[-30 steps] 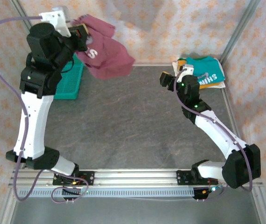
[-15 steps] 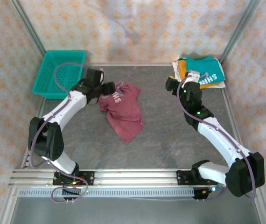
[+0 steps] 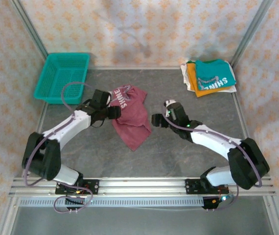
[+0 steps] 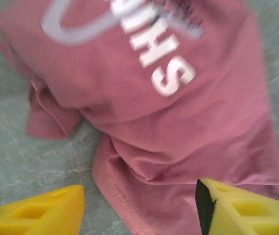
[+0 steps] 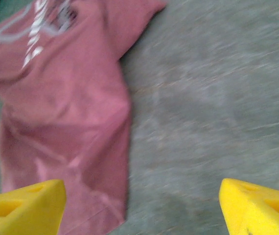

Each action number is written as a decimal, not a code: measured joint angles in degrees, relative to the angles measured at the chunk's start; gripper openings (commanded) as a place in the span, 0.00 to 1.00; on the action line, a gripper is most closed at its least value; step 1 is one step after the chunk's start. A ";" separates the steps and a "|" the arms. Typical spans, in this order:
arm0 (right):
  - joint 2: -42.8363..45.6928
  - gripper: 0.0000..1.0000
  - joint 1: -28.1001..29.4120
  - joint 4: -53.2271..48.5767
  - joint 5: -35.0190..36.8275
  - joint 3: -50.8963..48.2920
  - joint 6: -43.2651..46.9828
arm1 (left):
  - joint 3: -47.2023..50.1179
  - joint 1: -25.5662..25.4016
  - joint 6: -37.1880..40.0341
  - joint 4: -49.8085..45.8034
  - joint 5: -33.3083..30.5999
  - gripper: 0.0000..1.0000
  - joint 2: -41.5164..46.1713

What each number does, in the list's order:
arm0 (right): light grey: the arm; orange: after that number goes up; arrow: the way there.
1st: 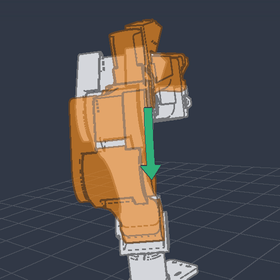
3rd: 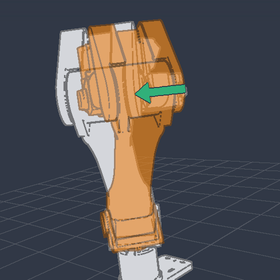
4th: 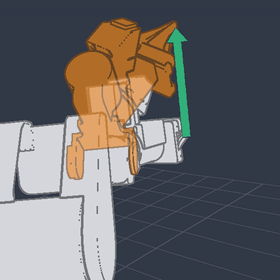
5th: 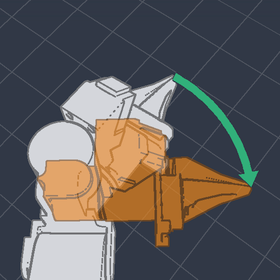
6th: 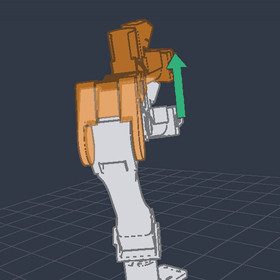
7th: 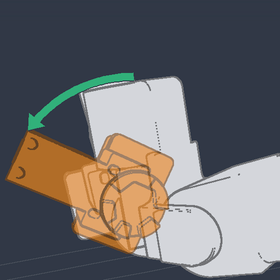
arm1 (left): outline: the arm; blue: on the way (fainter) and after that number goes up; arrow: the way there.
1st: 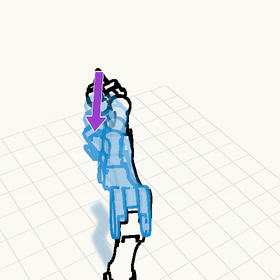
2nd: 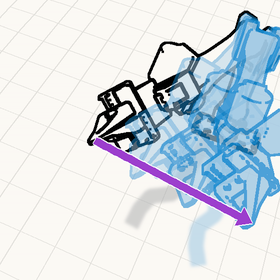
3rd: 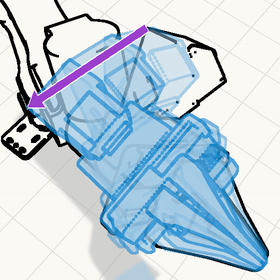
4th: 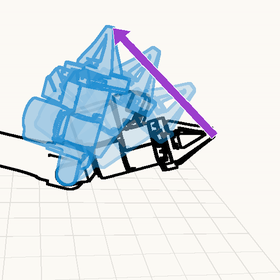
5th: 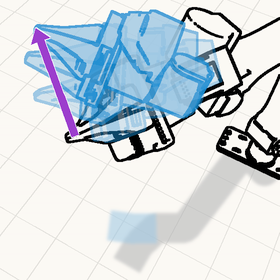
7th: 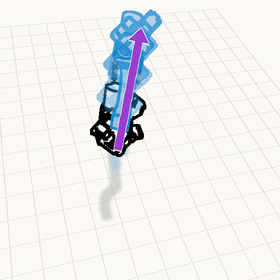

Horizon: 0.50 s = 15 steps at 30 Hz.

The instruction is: Fold and stack the t-shirts

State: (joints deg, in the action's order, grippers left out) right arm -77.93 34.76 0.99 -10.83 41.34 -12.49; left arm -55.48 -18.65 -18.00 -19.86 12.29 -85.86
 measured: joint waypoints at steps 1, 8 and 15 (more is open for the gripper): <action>-0.59 0.82 1.62 0.28 -0.33 -0.22 -0.48 | 0.42 -0.13 -0.15 0.63 0.50 0.64 -1.86; -5.29 0.83 7.23 1.03 -1.62 -2.29 -3.87 | -0.33 -0.48 -0.33 5.75 1.95 0.52 -10.03; -11.82 0.71 8.52 2.32 -2.97 -1.68 -5.66 | -4.83 -0.48 -0.39 10.69 2.27 0.11 -14.84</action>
State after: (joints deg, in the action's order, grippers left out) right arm -89.76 43.29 3.31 -13.80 39.66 -18.15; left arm -60.31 -19.14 -18.39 -9.17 14.57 -100.71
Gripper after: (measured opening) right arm 0.757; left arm 0.233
